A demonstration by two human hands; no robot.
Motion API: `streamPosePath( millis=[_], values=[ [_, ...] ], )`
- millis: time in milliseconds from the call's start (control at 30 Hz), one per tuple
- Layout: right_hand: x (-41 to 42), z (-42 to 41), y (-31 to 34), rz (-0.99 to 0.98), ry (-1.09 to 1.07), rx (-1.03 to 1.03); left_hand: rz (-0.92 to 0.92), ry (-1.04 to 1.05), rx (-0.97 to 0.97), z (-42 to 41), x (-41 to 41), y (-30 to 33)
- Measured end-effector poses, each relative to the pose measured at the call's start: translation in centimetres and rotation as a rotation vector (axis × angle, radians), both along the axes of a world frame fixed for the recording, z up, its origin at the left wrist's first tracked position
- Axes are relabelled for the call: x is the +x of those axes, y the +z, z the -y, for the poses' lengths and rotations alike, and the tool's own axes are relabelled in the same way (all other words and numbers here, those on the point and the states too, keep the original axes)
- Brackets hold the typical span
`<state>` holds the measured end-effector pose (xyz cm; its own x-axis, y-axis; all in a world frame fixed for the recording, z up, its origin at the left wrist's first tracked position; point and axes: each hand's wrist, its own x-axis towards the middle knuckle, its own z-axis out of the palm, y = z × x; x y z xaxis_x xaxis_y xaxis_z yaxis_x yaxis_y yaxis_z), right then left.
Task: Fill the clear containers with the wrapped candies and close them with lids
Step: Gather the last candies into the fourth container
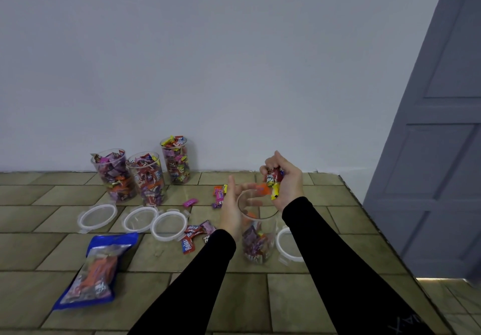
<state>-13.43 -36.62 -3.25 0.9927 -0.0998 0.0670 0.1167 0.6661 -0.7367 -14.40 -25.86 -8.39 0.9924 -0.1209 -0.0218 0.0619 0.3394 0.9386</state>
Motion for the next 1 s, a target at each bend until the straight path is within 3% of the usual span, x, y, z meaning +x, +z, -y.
streamPosePath(
  millis=[167, 300, 467, 700, 1000],
  values=[
    [-0.4, 0.4, 0.2, 0.040, 0.150, -0.167, -0.030, 0.042, -0.036, 0.0, 0.4, -0.1],
    [-0.2, -0.1, 0.1, 0.094, 0.080, -0.204, -0.035, 0.042, -0.036, -0.1, 0.4, -0.1],
    [-0.3, -0.1, 0.3, 0.027, 0.089, -0.124, -0.069, 0.014, -0.013, -0.3, 0.3, 0.0],
    [0.7, -0.4, -0.4, 0.182, 0.026, -0.126, -0.109, 0.007, -0.007, -0.2, 0.2, -0.9],
    [0.7, -0.4, -0.6, 0.173, 0.040, -0.092, -0.111, 0.030, -0.040, -0.2, 0.5, -1.5]
  ],
)
